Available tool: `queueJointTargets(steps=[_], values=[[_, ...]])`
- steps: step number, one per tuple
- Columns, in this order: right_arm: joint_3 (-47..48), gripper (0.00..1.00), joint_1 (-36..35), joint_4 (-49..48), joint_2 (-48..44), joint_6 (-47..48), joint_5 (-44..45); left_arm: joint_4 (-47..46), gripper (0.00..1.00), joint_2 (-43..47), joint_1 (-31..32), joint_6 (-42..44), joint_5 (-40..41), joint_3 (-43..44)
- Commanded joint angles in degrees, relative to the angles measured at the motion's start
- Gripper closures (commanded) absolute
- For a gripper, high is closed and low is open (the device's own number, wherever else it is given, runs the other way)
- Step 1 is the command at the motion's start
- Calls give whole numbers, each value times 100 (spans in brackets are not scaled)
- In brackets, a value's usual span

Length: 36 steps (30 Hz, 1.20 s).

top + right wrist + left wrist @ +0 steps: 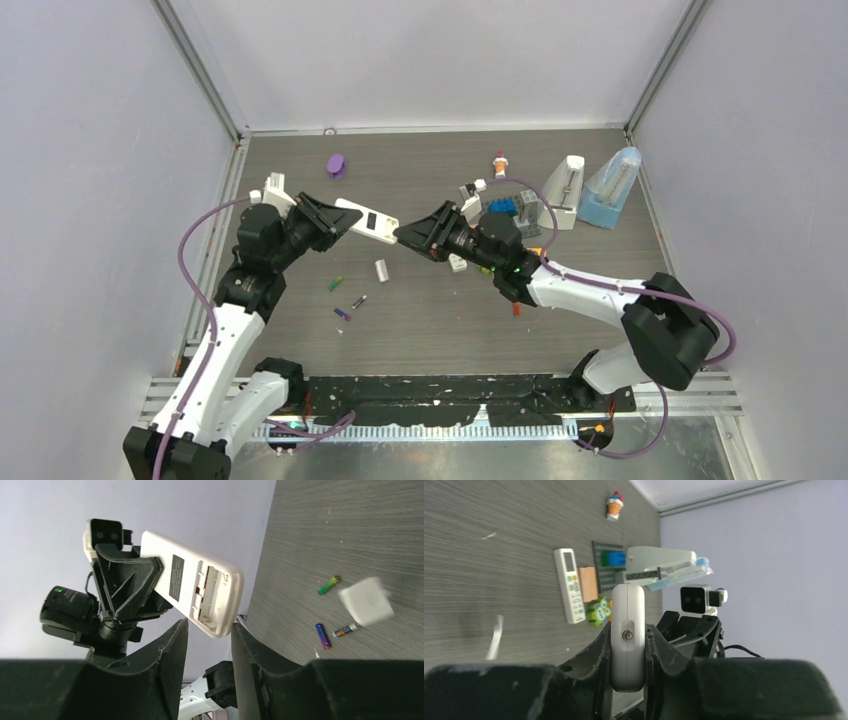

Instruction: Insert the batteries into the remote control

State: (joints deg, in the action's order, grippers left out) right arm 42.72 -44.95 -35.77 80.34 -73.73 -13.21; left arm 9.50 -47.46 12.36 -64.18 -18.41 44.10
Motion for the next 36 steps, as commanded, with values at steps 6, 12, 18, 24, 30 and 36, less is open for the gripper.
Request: queueJointTargets(steps=[6, 12, 18, 24, 30, 36], values=[[427, 58, 57, 464, 299, 459, -21, 248, 100, -254, -7, 1311, 828, 14], [749, 42, 56, 1712, 39, 1678, -78, 615, 100, -202, -14, 2255, 524, 221], [1111, 18, -24, 2707, -291, 3169, -500, 927, 100, 199, -13, 3084, -431, 333], [1159, 4, -214, 2495, -606, 3866, -1303, 1045, 100, 659, -14, 3413, -1799, 482], [1233, 4, -278, 2559, -842, 4653, -2822, 942, 100, 757, -14, 3447, -3563, 586], [1399, 9, -598, 2703, -984, 4900, -2949, 384, 100, 911, -12, 3072, -4333, 530]])
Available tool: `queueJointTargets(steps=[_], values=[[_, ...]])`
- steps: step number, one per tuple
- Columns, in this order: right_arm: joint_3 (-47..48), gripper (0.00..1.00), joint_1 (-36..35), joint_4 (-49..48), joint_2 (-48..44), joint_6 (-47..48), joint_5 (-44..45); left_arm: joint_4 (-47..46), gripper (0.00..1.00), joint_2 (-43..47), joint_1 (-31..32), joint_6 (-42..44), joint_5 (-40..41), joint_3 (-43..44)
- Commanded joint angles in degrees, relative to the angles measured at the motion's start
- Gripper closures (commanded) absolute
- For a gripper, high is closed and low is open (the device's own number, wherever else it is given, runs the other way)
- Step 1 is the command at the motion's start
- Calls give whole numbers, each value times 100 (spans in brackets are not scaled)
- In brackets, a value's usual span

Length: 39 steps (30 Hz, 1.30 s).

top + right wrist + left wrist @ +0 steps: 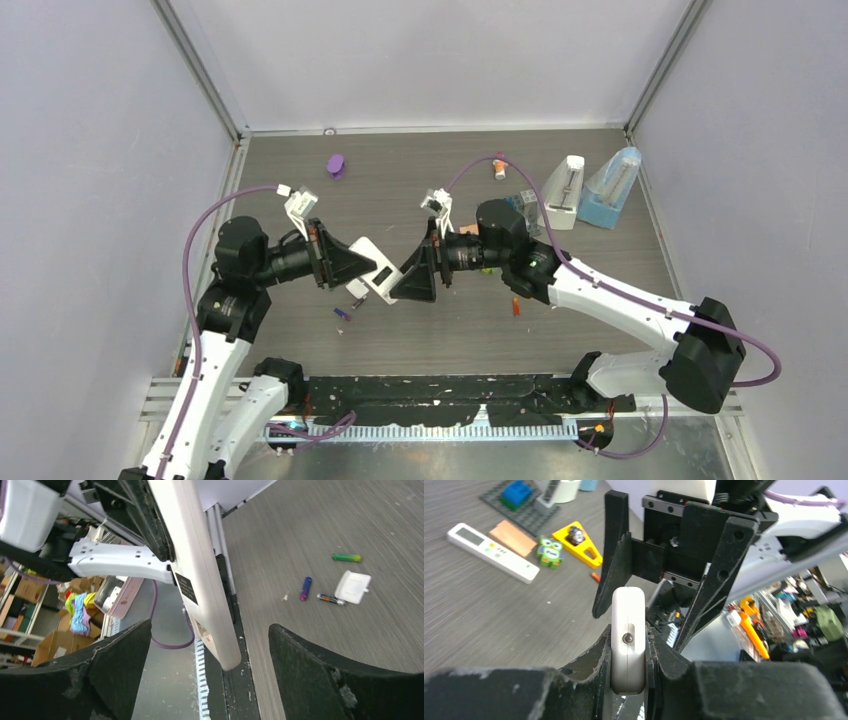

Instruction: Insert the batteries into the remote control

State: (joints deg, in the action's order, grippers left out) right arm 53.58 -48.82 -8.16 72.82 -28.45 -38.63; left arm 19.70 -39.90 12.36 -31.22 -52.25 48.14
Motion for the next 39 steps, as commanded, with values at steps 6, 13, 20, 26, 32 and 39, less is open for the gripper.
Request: queueJointTargets(steps=[6, 13, 20, 26, 32, 39], values=[[232, 59, -365, -579, -48, -276, -398, -1221, 99, 168, -14, -764, -1291, 63], [-418, 94, -392, -2434, -209, -1532, 375, -2201, 61, 255, -14, -1807, -837, -80], [-639, 95, -418, -3583, -48, -2534, 996, -4063, 43, 362, -12, -3405, 118, -917], [-522, 95, -429, -4433, 499, -3230, 823, -4381, 50, 328, -12, -3618, 409, -1154], [-513, 95, -485, -4792, 847, -3576, 788, -4422, 65, 198, -14, -3615, 457, -1108], [-479, 76, -486, -4506, 927, -3605, 902, -3334, 100, 127, -14, -2832, 414, -856]])
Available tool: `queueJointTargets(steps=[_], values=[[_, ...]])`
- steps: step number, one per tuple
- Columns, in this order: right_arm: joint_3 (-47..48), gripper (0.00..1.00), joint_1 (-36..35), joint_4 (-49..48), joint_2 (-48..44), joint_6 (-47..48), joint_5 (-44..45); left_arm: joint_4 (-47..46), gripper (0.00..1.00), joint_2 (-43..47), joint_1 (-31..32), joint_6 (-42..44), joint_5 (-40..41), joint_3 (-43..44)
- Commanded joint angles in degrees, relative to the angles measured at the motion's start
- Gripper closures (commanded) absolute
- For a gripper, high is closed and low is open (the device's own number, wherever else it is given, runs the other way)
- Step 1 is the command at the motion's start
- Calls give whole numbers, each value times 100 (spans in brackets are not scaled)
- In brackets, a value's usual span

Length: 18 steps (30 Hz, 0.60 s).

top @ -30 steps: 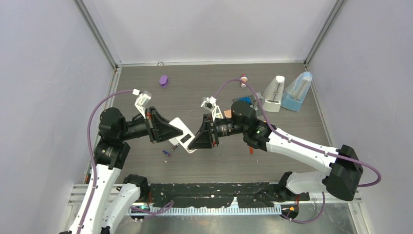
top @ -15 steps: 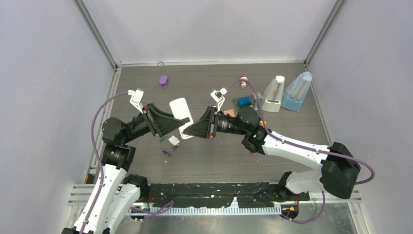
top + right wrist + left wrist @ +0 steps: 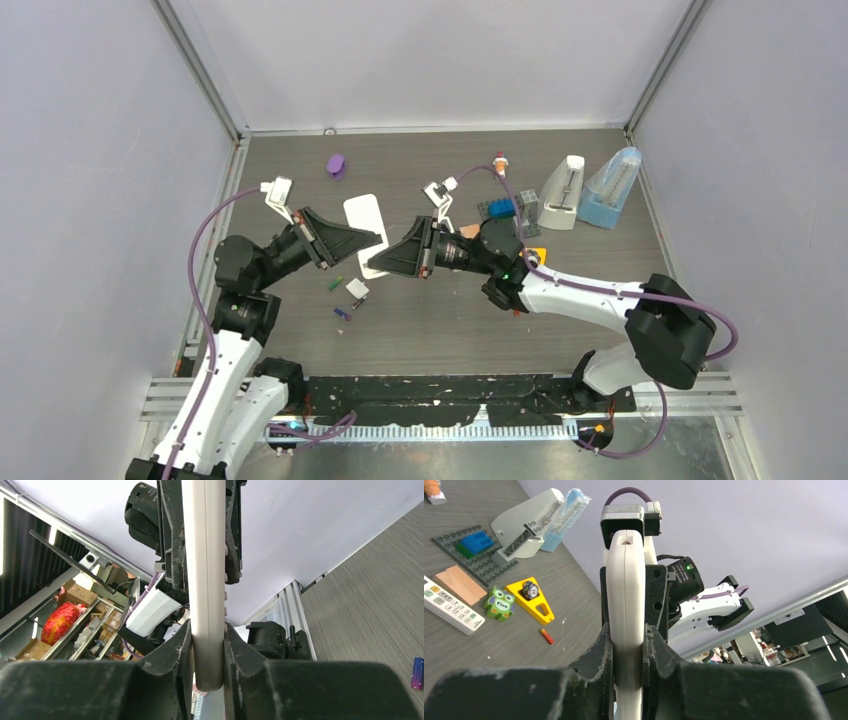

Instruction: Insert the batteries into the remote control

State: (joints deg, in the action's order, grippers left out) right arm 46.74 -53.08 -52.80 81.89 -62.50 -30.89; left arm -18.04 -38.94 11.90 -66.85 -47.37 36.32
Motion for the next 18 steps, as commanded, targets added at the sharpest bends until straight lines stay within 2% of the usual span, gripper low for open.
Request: queueJointTargets(steps=[1, 2, 4, 6, 9, 12, 15, 18], values=[[176, 68, -62, 30, -28, -146, 224, 771, 100, 64, 33, 982, 74, 413], [163, 53, -62, 276, -70, -103, 290, 1242, 100, 104, 32, 1279, 247, 534], [124, 34, -63, 841, -229, 205, 599, 2352, 100, 176, 38, 1959, 847, 868], [144, 27, -62, 1480, -391, 496, 862, 3513, 100, 242, 32, 2671, 1824, 1268], [328, 26, -101, 2410, -525, 814, 1092, 4847, 100, 342, 32, 3373, 3667, 1715], [638, 27, -355, 3393, -502, 1434, 1590, 5597, 100, 439, 36, 3549, 5186, 1940], [1415, 31, -694, 4645, -56, 1970, 2347, 6020, 100, 585, 32, 3508, 5933, 2089], [2352, 35, -1075, 5455, 764, 2651, 2923, 6277, 100, 779, 36, 3480, 6270, 2203]])
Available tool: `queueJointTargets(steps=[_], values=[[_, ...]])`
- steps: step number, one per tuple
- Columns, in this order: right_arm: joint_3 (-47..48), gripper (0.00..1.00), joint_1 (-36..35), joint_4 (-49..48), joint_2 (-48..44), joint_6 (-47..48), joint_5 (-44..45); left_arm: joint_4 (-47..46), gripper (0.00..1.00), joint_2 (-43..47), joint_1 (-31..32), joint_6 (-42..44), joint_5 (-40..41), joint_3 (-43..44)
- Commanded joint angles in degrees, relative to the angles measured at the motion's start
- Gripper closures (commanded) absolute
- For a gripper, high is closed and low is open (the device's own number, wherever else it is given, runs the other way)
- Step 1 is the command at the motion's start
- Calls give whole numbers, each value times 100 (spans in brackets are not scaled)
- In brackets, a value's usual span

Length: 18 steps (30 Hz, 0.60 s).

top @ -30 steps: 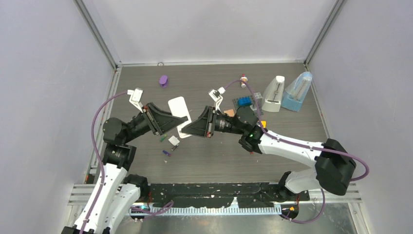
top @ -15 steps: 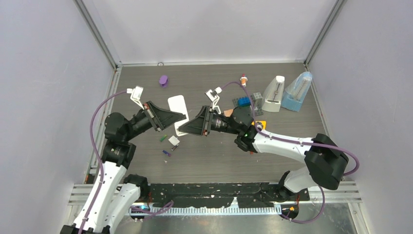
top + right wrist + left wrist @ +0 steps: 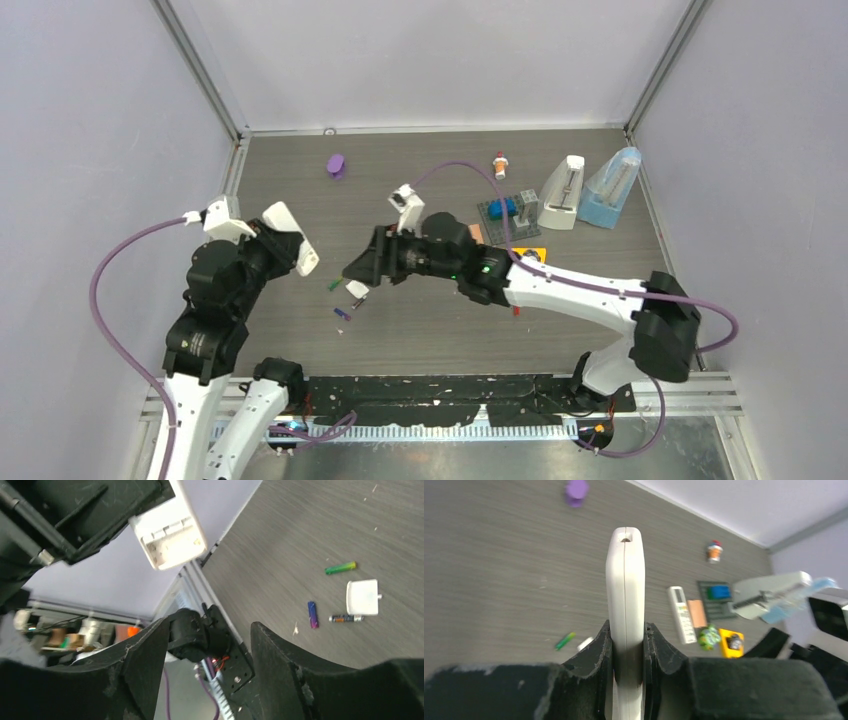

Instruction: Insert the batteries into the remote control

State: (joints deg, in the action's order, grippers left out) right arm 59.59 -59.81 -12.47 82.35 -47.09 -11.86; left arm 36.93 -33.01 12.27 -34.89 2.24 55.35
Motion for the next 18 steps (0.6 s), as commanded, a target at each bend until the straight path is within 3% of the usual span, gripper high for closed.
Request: queueJointTargets(steps=[1, 10, 18], values=[[1236, 37, -458, 1757, 904, 1222, 1094, 867, 100, 249, -5, 302, 1409, 354], [3026, 46, -1101, 2838, 2972, 2307, 2069, 1718, 100, 583, -6, 363, 2539, 972], [3899, 54, -1327, 3331, 3967, 3014, 2090, 1746, 100, 612, -4, 311, 2434, 990]])
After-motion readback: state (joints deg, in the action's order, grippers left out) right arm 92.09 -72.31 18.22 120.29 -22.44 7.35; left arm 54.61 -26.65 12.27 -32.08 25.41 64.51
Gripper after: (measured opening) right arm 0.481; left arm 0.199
